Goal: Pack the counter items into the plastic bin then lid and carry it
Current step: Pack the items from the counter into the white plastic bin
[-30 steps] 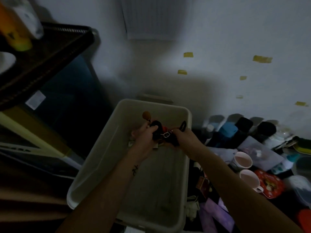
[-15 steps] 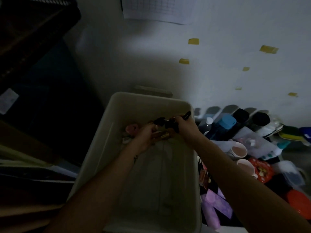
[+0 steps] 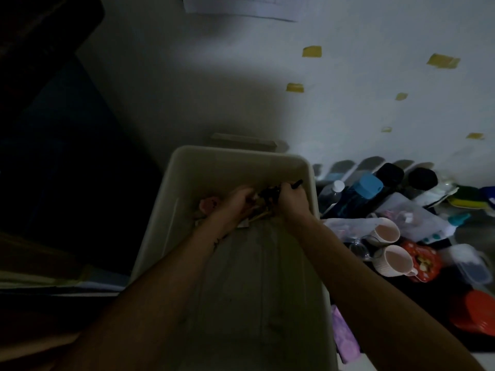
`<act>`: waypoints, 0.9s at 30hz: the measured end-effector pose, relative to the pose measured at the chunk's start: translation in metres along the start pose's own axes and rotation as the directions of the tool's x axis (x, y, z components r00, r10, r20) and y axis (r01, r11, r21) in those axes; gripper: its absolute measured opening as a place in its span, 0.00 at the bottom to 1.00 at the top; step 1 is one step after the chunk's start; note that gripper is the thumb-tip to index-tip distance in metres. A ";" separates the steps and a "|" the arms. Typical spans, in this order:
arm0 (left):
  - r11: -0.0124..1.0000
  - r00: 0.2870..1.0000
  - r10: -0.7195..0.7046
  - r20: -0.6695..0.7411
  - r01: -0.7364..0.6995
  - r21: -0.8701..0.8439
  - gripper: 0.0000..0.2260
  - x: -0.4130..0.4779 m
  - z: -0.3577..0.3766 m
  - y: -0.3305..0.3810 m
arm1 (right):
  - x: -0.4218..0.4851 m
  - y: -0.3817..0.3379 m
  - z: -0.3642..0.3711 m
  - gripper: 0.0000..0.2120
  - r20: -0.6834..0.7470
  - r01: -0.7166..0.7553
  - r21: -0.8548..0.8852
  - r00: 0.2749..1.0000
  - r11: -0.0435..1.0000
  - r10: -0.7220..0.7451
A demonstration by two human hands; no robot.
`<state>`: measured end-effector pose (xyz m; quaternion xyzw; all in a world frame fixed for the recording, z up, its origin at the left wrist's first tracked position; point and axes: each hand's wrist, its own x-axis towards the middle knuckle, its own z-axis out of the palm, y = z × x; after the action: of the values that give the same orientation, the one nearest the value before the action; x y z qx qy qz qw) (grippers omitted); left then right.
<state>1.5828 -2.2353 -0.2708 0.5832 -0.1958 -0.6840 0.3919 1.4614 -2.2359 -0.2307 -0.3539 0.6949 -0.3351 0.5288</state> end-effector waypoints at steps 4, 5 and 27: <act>1.000 0.997 0.004 0.078 -0.004 0.001 0.16 0.009 0.009 0.003 | 0.006 0.002 0.006 0.13 -0.045 0.027 -0.021 0.999 0.999 -0.028; 1.000 0.996 0.017 0.090 -0.017 -0.001 0.15 0.011 0.010 0.005 | 0.007 0.003 0.009 0.13 -0.039 0.034 -0.031 0.999 0.999 -0.036; 0.992 0.990 -0.126 -0.071 0.125 -0.008 0.11 0.054 -0.033 -0.042 | 0.022 0.077 0.077 0.19 0.313 -0.133 0.079 0.944 0.988 0.102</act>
<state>1.6006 -2.2446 -0.3438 0.6176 -0.1434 -0.6865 0.3559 1.5217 -2.2211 -0.3235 -0.3330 0.6061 -0.2778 0.6668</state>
